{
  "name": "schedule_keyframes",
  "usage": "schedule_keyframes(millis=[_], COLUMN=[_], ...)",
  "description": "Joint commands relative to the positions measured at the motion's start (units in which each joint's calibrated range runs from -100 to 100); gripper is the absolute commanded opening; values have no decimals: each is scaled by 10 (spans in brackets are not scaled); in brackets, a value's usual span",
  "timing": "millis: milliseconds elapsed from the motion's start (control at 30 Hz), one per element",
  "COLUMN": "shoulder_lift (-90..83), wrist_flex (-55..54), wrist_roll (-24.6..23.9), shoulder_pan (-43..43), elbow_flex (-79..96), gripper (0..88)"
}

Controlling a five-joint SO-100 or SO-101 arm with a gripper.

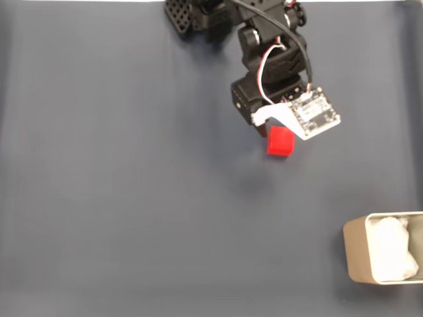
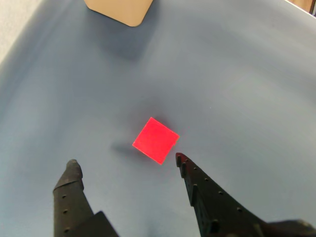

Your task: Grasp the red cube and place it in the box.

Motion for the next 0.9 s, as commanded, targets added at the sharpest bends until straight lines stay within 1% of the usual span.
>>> schedule_keyframes(millis=[0,567,867], shoulder_lift=[4,67,92], wrist_flex=[-16,-73,-81], wrist_roll=[-5,-7,-8], shoulder_pan=[9,5,-3], elbow_flex=[-1,-8,-29], gripper=[433,433,432])
